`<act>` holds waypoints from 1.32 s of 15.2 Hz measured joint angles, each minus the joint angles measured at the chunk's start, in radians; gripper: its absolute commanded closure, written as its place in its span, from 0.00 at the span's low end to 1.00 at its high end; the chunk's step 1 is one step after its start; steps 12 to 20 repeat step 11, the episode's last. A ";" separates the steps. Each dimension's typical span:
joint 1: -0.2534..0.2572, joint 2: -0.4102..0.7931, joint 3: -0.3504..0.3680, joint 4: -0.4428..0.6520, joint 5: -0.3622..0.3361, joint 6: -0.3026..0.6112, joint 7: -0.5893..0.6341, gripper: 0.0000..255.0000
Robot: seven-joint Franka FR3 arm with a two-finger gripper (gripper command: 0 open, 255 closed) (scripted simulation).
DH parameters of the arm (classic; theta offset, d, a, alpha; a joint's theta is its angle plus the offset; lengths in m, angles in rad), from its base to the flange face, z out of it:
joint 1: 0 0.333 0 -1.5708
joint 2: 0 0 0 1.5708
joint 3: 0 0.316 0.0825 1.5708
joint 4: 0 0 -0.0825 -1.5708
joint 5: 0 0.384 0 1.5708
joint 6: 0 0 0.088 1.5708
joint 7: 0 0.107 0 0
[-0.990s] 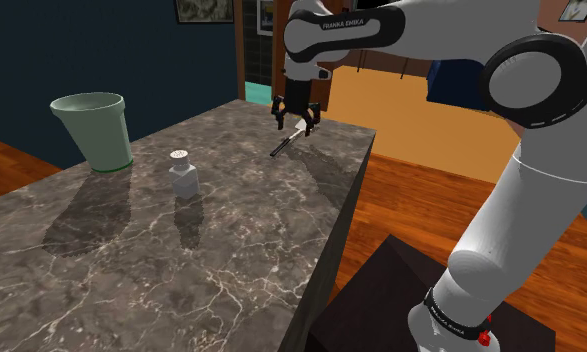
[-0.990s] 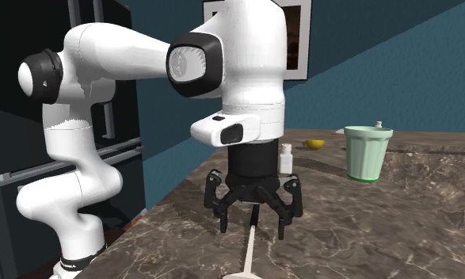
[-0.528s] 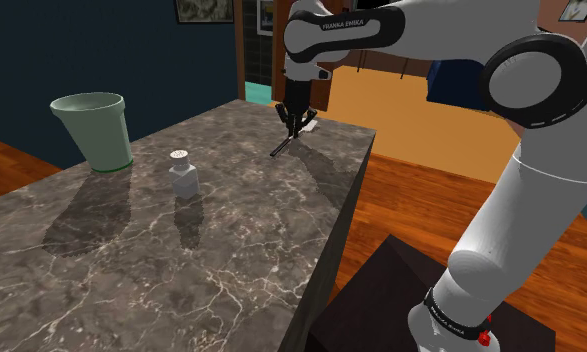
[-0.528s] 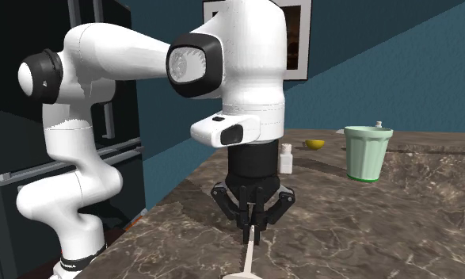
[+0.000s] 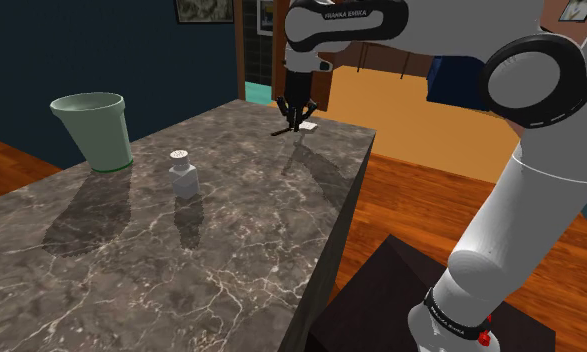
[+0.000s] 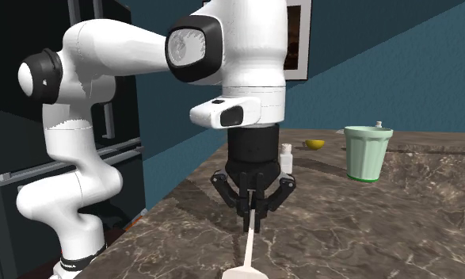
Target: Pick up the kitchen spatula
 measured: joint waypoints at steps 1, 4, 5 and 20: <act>0.001 0.000 0.001 0.013 0.000 -0.013 0.002 1.00; 0.002 0.011 0.001 0.064 -0.002 -0.053 0.006 1.00; 0.001 0.014 0.001 0.082 -0.003 -0.068 0.006 1.00; 0.003 0.028 0.002 0.175 -0.006 -0.148 0.012 1.00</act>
